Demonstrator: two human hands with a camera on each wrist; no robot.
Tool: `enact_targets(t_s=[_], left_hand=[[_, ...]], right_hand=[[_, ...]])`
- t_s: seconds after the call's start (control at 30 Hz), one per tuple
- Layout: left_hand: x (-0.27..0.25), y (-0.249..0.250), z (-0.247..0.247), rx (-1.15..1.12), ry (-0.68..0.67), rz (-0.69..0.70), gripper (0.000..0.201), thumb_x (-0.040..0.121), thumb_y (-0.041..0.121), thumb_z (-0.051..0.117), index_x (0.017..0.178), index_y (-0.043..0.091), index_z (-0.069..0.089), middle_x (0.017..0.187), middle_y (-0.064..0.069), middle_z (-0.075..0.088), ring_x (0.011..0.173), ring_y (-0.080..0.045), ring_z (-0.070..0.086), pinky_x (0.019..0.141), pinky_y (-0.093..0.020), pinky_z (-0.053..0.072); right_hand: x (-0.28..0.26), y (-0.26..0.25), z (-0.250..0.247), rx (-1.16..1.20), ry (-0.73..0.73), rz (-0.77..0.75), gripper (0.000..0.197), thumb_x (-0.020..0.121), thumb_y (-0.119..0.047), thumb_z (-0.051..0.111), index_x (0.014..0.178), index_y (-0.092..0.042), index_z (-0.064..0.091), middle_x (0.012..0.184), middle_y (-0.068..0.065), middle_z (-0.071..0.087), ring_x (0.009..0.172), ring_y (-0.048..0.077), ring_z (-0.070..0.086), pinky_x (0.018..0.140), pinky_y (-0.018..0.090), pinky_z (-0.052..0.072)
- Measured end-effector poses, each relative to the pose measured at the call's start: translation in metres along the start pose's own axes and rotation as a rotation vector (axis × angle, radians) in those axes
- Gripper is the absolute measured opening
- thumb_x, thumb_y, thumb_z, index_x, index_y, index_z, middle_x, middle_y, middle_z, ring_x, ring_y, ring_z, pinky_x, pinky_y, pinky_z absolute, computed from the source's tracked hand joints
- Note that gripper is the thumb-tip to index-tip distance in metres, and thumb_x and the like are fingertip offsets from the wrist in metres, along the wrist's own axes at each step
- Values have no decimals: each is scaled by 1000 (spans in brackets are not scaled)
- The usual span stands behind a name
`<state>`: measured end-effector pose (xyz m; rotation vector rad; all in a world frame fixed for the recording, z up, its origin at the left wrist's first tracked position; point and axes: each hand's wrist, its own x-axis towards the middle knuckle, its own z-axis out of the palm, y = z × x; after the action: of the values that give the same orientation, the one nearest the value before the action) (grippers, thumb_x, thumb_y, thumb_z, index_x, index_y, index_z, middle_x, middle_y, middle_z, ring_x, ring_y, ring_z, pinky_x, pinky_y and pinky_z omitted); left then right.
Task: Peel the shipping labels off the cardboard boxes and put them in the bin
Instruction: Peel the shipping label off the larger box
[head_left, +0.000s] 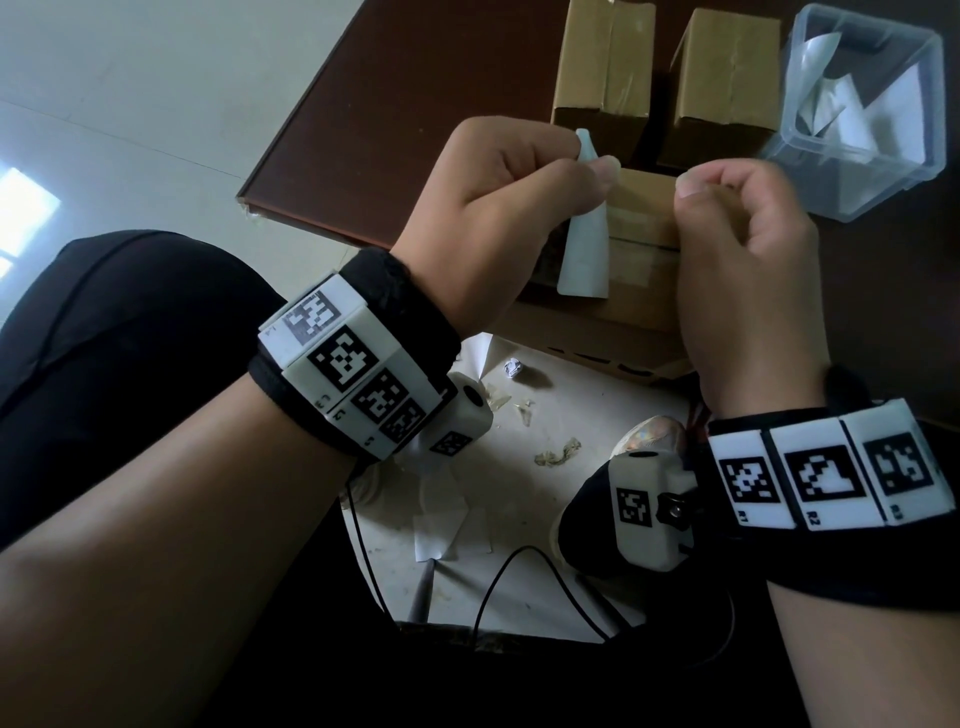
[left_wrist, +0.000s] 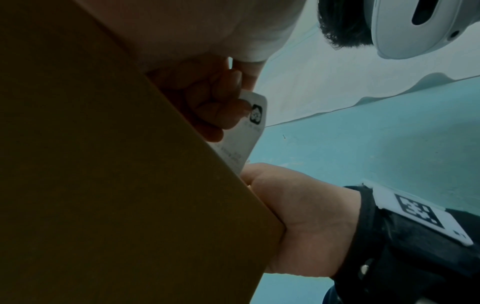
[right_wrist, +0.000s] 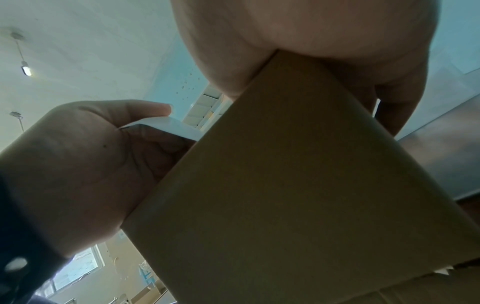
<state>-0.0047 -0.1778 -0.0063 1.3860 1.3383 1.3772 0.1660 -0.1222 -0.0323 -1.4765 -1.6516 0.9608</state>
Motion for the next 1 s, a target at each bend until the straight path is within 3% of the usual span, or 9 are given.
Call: enact_targets(t_s=[0.07,0.17,0.23,0.33,0.43,0.6,0.73,0.9,1.0], left_hand=[[0,2,0,2,10,3,40,94,10,56,57,0,43,59,-24,27,57,-50,34,51,-43,31],[2,3,1,-1,23,1,41,93,10,56,56,15,38,58,-13,24,57,-48,31,53,-43,30],[3,3,1,-6,30,-1,42,93,9,56,56,18,37,57,-5,24,56,-45,28,53,-40,28],[3,1,1,-8,25,-3,41,92,9,56,55,15,39,56,-9,26,57,-46,31,52,-40,30],[3,0,0,-20,25,-8,41,92,9,56,55,12,40,56,-6,27,57,-44,30,53,-38,28],[3,-1,-3,-22,18,-7,36,93,11,55,59,-2,47,60,-22,31,60,-51,39,53,-44,35],[3,2,-1,-15,29,-12,40,93,10,55,56,14,40,58,-11,29,58,-47,36,53,-40,32],[4,-1,0,11,35,-20,42,93,12,54,56,21,38,59,2,35,58,-35,42,53,-32,38],[6,-1,1,56,59,-21,44,92,12,55,54,23,37,58,3,34,56,-30,39,51,-39,34]], right_hand=[[0,0,0,-2,0,3,27,108,-42,50,125,-26,64,103,-19,59,90,-9,53,66,12,38],[0,-1,0,1,7,7,27,108,-42,50,125,-26,64,103,-19,58,90,-10,53,63,7,36],[0,0,0,0,9,11,27,108,-42,50,125,-27,64,103,-19,59,90,-10,53,63,9,35],[0,0,1,4,15,9,28,108,-42,50,129,-28,63,107,-20,59,93,-11,53,66,10,37],[0,0,1,0,22,2,30,109,-41,51,134,-30,62,112,-22,57,99,-11,52,68,2,35],[-1,-1,3,8,38,-19,34,108,-41,52,139,-30,62,125,-16,60,118,0,54,80,7,39],[-2,1,4,-15,70,-45,33,108,-40,53,136,-27,64,119,-16,61,105,-4,55,73,-2,36],[-1,2,4,-36,71,-56,31,108,-41,53,134,-26,64,114,-19,60,95,-20,51,72,-3,36],[-1,0,3,-35,59,-41,34,108,-43,53,135,-27,63,112,-22,59,96,-19,52,73,-3,37]])
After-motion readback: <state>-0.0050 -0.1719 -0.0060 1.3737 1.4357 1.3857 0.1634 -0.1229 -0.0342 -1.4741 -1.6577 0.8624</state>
